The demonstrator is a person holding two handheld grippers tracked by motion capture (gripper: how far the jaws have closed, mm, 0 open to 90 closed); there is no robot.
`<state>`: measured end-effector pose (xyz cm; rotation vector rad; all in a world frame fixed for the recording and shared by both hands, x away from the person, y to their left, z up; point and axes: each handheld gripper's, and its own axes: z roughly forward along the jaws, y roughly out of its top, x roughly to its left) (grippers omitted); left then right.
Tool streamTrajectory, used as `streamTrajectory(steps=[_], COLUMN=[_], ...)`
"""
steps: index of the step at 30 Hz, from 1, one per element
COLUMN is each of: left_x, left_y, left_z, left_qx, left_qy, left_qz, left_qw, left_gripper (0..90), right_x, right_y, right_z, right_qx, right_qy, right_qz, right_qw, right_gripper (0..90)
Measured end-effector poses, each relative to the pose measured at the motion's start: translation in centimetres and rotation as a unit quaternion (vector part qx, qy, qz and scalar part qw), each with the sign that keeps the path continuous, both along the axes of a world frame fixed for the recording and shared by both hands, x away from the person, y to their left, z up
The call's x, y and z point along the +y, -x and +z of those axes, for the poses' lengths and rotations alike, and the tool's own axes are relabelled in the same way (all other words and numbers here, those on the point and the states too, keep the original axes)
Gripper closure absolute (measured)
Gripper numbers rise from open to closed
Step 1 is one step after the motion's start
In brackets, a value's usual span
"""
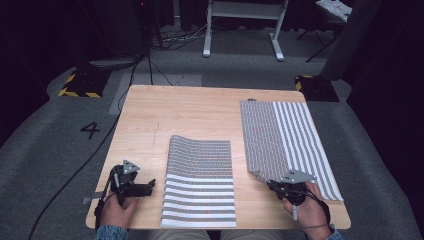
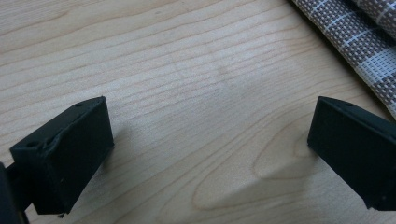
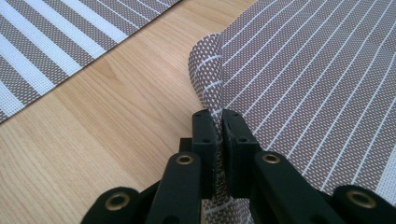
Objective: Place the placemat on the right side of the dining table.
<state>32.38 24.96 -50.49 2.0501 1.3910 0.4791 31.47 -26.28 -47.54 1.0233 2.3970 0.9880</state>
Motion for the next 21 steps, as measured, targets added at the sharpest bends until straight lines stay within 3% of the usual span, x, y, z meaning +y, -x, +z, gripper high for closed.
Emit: streamTrajectory(steps=[16,18,21], left_x=[0.0,0.0,0.0], left_y=[0.0,0.0,0.0], left_z=[0.0,0.0,0.0], left_qx=[0.000,0.000,0.001], left_qy=[0.000,0.000,0.000], left_qz=[0.000,0.000,-0.001], left_qw=[1.0000,1.0000,1.0000], left_gripper=[0.2,0.2,0.2], right_x=[-0.3,-0.3,0.0], right_y=[0.4,0.5,0.9], right_z=[-0.2,-0.2,-0.6], right_qx=[0.001,0.007,0.024], right_qy=[-0.009,-0.016,-0.032], right_qz=[-0.004,-0.008,-0.006], right_qw=[1.0000,0.9998,0.9992], right_gripper=[81.1,74.9,56.9])
